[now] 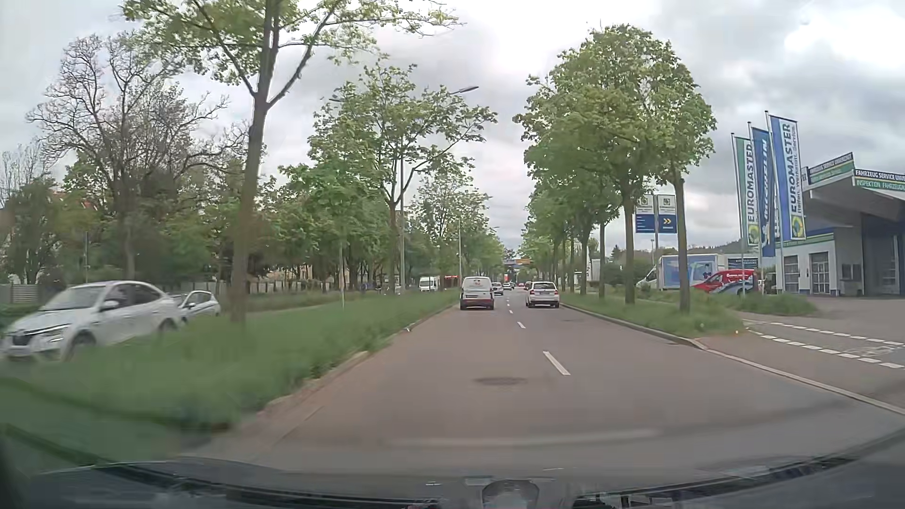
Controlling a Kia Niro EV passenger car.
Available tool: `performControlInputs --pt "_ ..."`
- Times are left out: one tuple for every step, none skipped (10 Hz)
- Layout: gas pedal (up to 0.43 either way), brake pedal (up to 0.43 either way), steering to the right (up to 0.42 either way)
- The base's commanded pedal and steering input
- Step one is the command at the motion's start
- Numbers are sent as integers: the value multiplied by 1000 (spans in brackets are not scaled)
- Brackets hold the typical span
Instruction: Follow the waypoints while adhering to traffic rules and regulations
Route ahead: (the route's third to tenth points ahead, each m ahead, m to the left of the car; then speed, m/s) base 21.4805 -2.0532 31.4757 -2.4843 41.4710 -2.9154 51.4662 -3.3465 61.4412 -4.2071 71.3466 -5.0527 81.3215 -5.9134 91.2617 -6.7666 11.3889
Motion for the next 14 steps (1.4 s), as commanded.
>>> performControlInputs --pt "87 0 4" --pt "87 0 4" --pt "87 0 5" --pt "87 0 6" --pt "87 0 5" --pt "87 0 5" --pt "87 0 6" --pt "87 0 6" --pt "87 0 6" --pt "87 0 6" --pt "87 0 6" --pt "87 0 6" --pt "87 0 6" --pt "87 0 6"
